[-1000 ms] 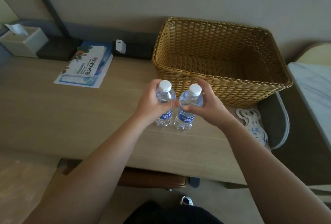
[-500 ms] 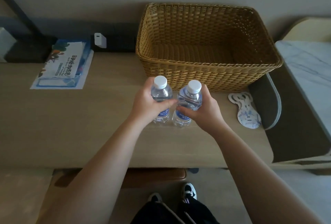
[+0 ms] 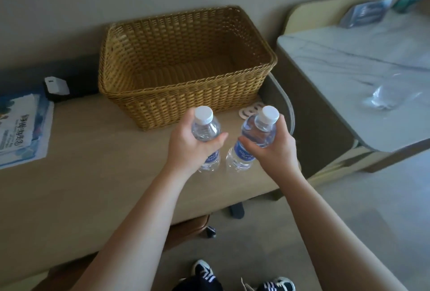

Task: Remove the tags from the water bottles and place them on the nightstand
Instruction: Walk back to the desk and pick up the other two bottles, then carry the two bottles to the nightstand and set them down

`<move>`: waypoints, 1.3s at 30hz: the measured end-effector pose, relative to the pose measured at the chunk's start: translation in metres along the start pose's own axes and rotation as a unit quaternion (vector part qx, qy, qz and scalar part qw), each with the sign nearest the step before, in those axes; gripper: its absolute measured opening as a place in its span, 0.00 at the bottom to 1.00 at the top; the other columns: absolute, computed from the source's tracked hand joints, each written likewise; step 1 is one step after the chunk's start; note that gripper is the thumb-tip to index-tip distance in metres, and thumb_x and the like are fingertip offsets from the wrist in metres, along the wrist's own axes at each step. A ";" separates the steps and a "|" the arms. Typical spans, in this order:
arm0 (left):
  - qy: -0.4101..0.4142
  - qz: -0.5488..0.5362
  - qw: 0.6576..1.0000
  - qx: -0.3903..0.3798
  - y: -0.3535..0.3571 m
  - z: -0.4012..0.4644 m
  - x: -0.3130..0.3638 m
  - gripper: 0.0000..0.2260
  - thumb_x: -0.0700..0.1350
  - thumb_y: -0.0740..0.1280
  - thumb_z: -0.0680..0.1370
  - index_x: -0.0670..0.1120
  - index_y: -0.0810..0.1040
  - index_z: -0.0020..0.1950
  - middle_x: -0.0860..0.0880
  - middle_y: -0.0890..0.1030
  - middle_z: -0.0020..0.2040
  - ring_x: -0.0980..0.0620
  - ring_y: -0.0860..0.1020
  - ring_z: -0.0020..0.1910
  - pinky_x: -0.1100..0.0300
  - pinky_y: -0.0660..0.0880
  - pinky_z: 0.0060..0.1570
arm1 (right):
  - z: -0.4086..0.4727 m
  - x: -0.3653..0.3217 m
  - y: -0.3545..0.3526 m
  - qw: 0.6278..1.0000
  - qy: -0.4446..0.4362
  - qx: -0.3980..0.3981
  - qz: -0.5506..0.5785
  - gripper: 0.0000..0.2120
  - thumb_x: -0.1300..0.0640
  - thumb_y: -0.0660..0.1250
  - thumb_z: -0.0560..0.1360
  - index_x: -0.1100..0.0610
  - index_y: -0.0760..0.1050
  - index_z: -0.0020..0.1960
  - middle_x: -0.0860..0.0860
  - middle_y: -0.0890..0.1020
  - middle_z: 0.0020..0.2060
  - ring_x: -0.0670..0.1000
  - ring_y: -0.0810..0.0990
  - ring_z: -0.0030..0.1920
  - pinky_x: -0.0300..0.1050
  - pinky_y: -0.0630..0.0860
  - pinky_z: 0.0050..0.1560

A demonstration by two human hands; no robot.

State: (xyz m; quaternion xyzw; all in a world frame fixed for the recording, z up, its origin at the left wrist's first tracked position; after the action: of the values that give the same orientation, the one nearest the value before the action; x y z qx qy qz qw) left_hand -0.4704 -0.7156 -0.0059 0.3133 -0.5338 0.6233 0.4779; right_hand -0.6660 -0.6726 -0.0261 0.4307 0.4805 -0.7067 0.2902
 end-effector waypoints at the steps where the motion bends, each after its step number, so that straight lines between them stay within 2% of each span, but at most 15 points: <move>1: 0.011 -0.004 1.000 -0.018 0.018 -0.001 0.011 0.24 0.57 0.75 0.63 0.47 0.75 0.52 0.51 0.81 0.45 0.52 0.80 0.45 0.55 0.77 0.47 | -0.002 0.007 -0.020 1.000 0.006 0.018 0.001 0.30 0.44 0.77 0.63 0.32 0.60 0.55 0.17 0.71 0.45 0.22 0.71 0.48 0.21 0.69 0.34; 3: 0.034 -0.012 0.998 -0.058 0.060 -0.004 0.033 0.24 0.56 0.76 0.64 0.46 0.75 0.53 0.50 0.80 0.46 0.53 0.80 0.46 0.56 0.78 0.48 | -0.010 0.023 -0.065 0.998 0.022 0.057 0.000 0.31 0.45 0.77 0.63 0.34 0.61 0.56 0.19 0.73 0.45 0.22 0.72 0.47 0.18 0.67 0.34; 6: 0.050 -0.028 0.991 -0.118 0.129 -0.015 0.066 0.27 0.58 0.75 0.64 0.45 0.75 0.56 0.49 0.80 0.49 0.52 0.80 0.49 0.56 0.78 0.50 | -0.029 0.052 -0.137 0.992 0.051 0.113 -0.018 0.30 0.43 0.76 0.62 0.39 0.64 0.58 0.29 0.76 0.45 0.27 0.75 0.47 0.23 0.70 0.34; 10: 0.035 -0.064 0.976 -0.205 0.231 -0.041 0.109 0.23 0.54 0.77 0.65 0.50 0.75 0.55 0.52 0.81 0.47 0.52 0.80 0.49 0.47 0.78 0.52 | -0.065 0.093 -0.236 0.978 0.092 0.182 -0.038 0.30 0.44 0.77 0.62 0.45 0.67 0.59 0.40 0.81 0.47 0.32 0.77 0.46 0.22 0.69 0.38; 12: 0.034 -0.077 0.965 -0.250 0.282 -0.057 0.130 0.22 0.53 0.77 0.64 0.51 0.75 0.53 0.52 0.81 0.46 0.53 0.81 0.47 0.47 0.79 0.51 | -0.088 0.113 -0.285 0.968 0.114 0.219 -0.048 0.30 0.44 0.77 0.62 0.45 0.68 0.59 0.42 0.82 0.47 0.32 0.78 0.46 0.21 0.69 0.39; 15: 0.062 -0.084 0.946 -0.308 0.354 -0.085 0.162 0.22 0.56 0.77 0.63 0.50 0.74 0.51 0.54 0.81 0.43 0.58 0.81 0.42 0.58 0.79 0.45 | -0.123 0.141 -0.352 0.950 0.141 0.273 -0.062 0.29 0.42 0.77 0.61 0.44 0.68 0.58 0.42 0.82 0.47 0.33 0.79 0.45 0.23 0.70 0.39; 17: 0.084 -0.092 0.931 -0.344 0.397 -0.105 0.181 0.20 0.56 0.77 0.63 0.55 0.74 0.50 0.57 0.81 0.43 0.60 0.80 0.42 0.63 0.77 0.43 | -0.147 0.156 -0.390 0.936 0.160 0.308 -0.067 0.31 0.39 0.75 0.59 0.43 0.68 0.58 0.41 0.82 0.46 0.36 0.80 0.45 0.27 0.72 0.42; 20: 0.104 -0.102 0.906 -0.399 0.455 -0.136 0.210 0.20 0.56 0.78 0.63 0.60 0.73 0.50 0.59 0.81 0.43 0.61 0.81 0.42 0.62 0.77 0.45 | -0.182 0.173 -0.441 0.910 0.182 0.363 -0.086 0.30 0.36 0.73 0.58 0.39 0.67 0.56 0.36 0.81 0.44 0.34 0.79 0.45 0.24 0.71 0.40; 22: 0.114 -0.112 0.886 -0.435 0.490 -0.155 0.228 0.20 0.55 0.78 0.63 0.58 0.74 0.51 0.57 0.82 0.44 0.60 0.81 0.43 0.61 0.78 0.45 | -0.203 0.182 -0.469 0.890 0.192 0.399 -0.106 0.29 0.36 0.73 0.58 0.38 0.66 0.55 0.34 0.80 0.43 0.31 0.78 0.44 0.22 0.69 0.39; 25: 0.141 -0.123 0.855 -0.483 0.539 -0.182 0.254 0.22 0.57 0.77 0.63 0.56 0.75 0.53 0.55 0.82 0.44 0.58 0.82 0.44 0.63 0.80 0.44 | -0.230 0.198 -0.507 0.867 0.216 0.432 -0.122 0.30 0.35 0.73 0.59 0.39 0.67 0.57 0.36 0.81 0.46 0.35 0.80 0.45 0.27 0.71 0.40; 28: 0.162 -0.133 0.836 -0.508 0.587 -0.201 0.275 0.22 0.59 0.77 0.62 0.57 0.75 0.52 0.58 0.82 0.44 0.60 0.82 0.43 0.67 0.78 0.42 | -0.246 0.219 -0.542 0.850 0.234 0.459 -0.112 0.32 0.35 0.74 0.60 0.42 0.68 0.59 0.40 0.82 0.50 0.41 0.82 0.47 0.40 0.77 0.47; 32: 0.190 -0.120 0.814 -0.535 0.656 -0.216 0.300 0.24 0.63 0.76 0.62 0.60 0.74 0.53 0.60 0.82 0.45 0.60 0.82 0.44 0.59 0.80 0.45 | -0.255 0.248 -0.589 0.823 0.255 0.498 -0.103 0.30 0.36 0.74 0.60 0.42 0.68 0.57 0.41 0.83 0.48 0.40 0.82 0.46 0.42 0.78 0.46; 35: 0.198 -0.132 0.803 -0.546 0.714 -0.220 0.317 0.23 0.61 0.76 0.62 0.58 0.74 0.53 0.58 0.82 0.45 0.60 0.82 0.44 0.62 0.80 0.45 | -0.252 0.273 -0.629 0.805 0.269 0.515 -0.117 0.30 0.36 0.74 0.60 0.44 0.68 0.57 0.39 0.81 0.46 0.37 0.80 0.46 0.37 0.77 0.45; 37: 0.205 -0.133 0.797 -0.553 0.755 -0.219 0.328 0.23 0.60 0.77 0.62 0.57 0.74 0.53 0.56 0.82 0.45 0.58 0.82 0.44 0.59 0.80 0.47 | -0.245 0.294 -0.659 0.797 0.279 0.524 -0.105 0.31 0.37 0.74 0.60 0.44 0.68 0.58 0.42 0.82 0.47 0.41 0.81 0.48 0.45 0.79 0.49; 39: 0.213 -0.130 0.788 -0.563 0.798 -0.216 0.341 0.23 0.60 0.76 0.62 0.57 0.73 0.53 0.55 0.82 0.46 0.57 0.82 0.45 0.61 0.79 0.46 | -0.235 0.316 -0.691 0.790 0.286 0.532 -0.107 0.31 0.36 0.73 0.59 0.43 0.67 0.58 0.43 0.82 0.48 0.44 0.81 0.48 0.48 0.78 0.50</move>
State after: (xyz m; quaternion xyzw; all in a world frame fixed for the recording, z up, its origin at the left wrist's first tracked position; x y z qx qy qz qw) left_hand -1.3054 -0.3972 -0.0414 -0.0856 -0.6287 0.1949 0.7479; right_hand -1.3037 -0.1976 -0.0487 0.6452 0.1323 -0.7217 -0.2130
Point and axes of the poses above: each hand's wrist, its own z-axis towards the middle knuckle, its own y-axis out of the palm, x = y × z, the point moved 5 cm from there along z, towards the middle knuckle
